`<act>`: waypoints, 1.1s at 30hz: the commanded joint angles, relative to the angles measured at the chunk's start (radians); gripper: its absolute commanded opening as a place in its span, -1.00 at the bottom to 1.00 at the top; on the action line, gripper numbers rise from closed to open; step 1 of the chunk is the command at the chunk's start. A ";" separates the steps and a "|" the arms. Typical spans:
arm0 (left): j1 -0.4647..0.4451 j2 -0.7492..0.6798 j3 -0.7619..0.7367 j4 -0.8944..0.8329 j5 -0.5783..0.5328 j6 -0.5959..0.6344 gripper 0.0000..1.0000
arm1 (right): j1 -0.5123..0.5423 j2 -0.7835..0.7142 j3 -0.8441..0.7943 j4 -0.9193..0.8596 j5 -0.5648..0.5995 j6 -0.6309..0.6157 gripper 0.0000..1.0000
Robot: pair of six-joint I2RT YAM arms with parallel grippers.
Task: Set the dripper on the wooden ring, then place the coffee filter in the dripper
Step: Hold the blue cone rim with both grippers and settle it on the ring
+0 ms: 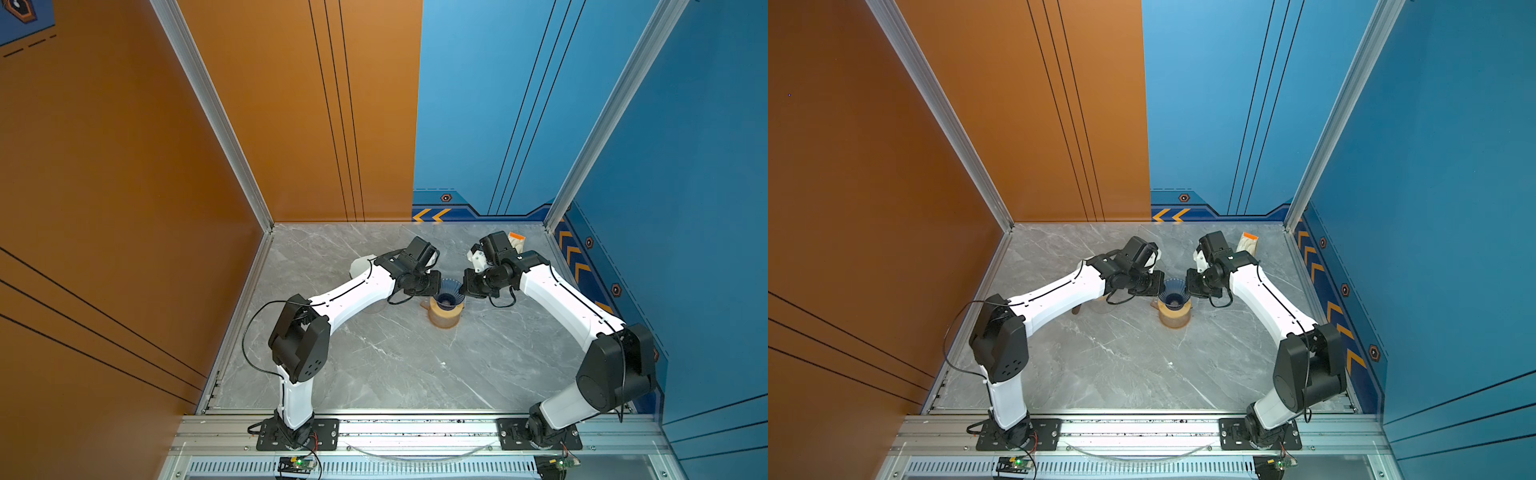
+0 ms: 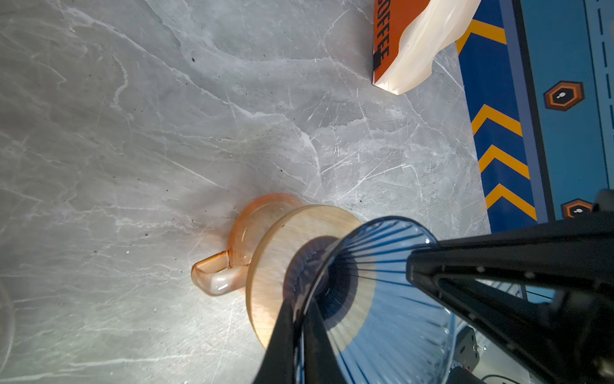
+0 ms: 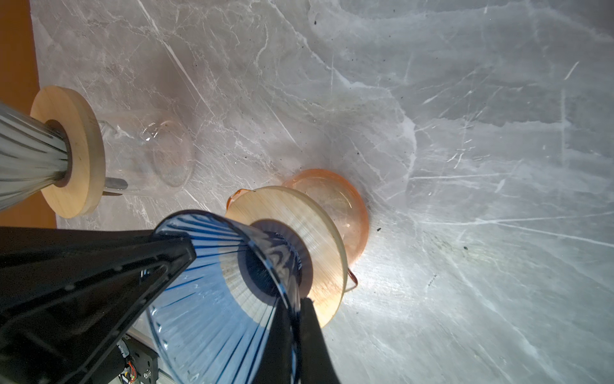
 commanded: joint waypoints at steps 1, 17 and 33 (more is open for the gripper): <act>0.006 0.034 0.006 -0.039 0.012 0.017 -0.93 | 0.002 0.032 -0.016 -0.024 0.042 -0.004 -0.99; 0.008 0.044 -0.030 -0.038 0.041 0.008 -1.00 | 0.009 0.040 -0.018 -0.040 0.088 0.001 -1.00; 0.006 0.034 -0.106 0.028 0.037 0.011 -1.00 | 0.028 -0.008 -0.102 0.050 0.157 0.011 -1.00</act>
